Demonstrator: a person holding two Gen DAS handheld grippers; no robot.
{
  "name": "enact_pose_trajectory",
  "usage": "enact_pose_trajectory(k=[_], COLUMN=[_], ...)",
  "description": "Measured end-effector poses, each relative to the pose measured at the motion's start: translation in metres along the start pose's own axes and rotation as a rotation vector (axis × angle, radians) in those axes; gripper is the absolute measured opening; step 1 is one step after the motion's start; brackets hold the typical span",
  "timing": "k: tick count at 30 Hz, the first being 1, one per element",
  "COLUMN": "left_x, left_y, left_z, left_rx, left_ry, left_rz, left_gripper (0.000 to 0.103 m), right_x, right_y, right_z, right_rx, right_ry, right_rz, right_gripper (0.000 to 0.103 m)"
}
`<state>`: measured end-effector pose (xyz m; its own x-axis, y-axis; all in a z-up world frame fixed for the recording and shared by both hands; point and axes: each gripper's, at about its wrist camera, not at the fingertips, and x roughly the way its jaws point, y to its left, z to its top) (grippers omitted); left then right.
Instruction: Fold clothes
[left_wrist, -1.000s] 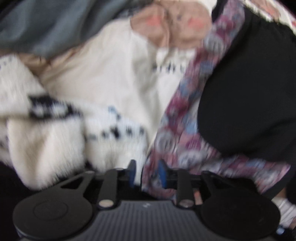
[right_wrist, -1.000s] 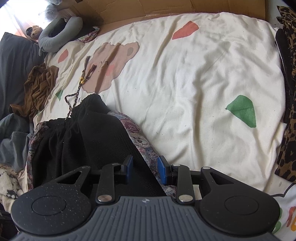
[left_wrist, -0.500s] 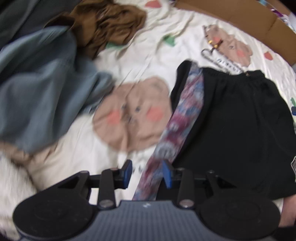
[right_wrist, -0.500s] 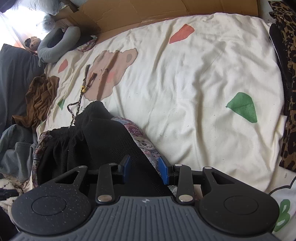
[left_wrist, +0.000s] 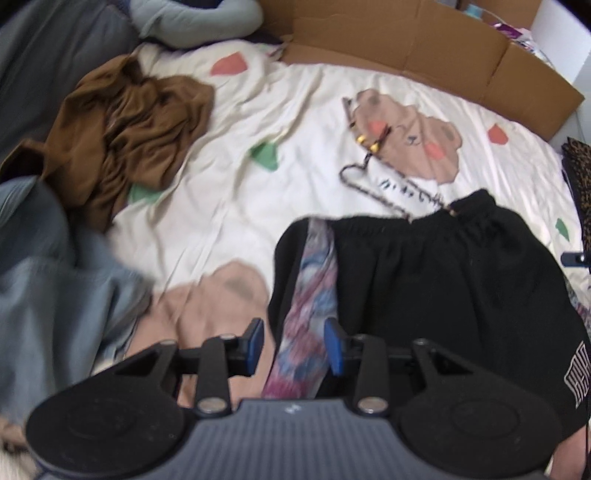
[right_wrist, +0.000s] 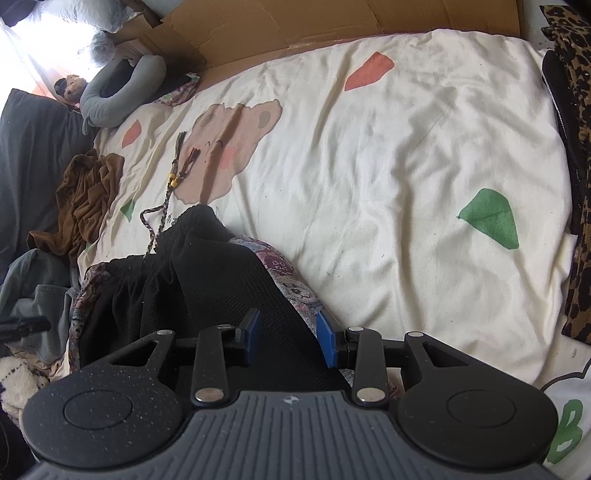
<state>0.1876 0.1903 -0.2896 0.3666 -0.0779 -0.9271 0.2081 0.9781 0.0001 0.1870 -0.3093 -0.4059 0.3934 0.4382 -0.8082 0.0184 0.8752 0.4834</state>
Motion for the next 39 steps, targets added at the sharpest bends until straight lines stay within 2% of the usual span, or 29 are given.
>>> enact_pose_trajectory(k=[5, 14, 16, 24, 27, 32, 39], left_x=[0.018, 0.049, 0.059, 0.092, 0.101, 0.118, 0.148], left_y=[-0.009, -0.042, -0.049, -0.070, -0.075, -0.075, -0.089], left_z=[0.030, 0.093, 0.104, 0.140, 0.151, 0.172, 0.190], left_rx=[0.039, 0.162, 0.198, 0.302, 0.307, 0.252, 0.286], left_ry=[-0.030, -0.122, -0.121, -0.121, -0.128, -0.128, -0.120], left_rz=[-0.062, -0.100, -0.113, -0.122, -0.128, -0.153, -0.162], left_gripper=[0.038, 0.038, 0.042, 0.042, 0.042, 0.042, 0.042], right_x=[0.000, 0.002, 0.002, 0.002, 0.002, 0.003, 0.005], right_y=[0.000, 0.000, -0.001, -0.004, -0.004, -0.004, -0.004], right_z=[-0.001, -0.003, -0.004, -0.005, -0.005, -0.004, -0.003], right_rx=[0.002, 0.005, 0.007, 0.019, 0.019, 0.018, 0.018], right_ry=[0.001, 0.010, 0.011, 0.012, 0.012, 0.013, 0.017], right_rz=[-0.001, -0.006, -0.007, -0.014, -0.013, -0.014, -0.017], right_gripper=[0.038, 0.038, 0.038, 0.038, 0.038, 0.038, 0.038])
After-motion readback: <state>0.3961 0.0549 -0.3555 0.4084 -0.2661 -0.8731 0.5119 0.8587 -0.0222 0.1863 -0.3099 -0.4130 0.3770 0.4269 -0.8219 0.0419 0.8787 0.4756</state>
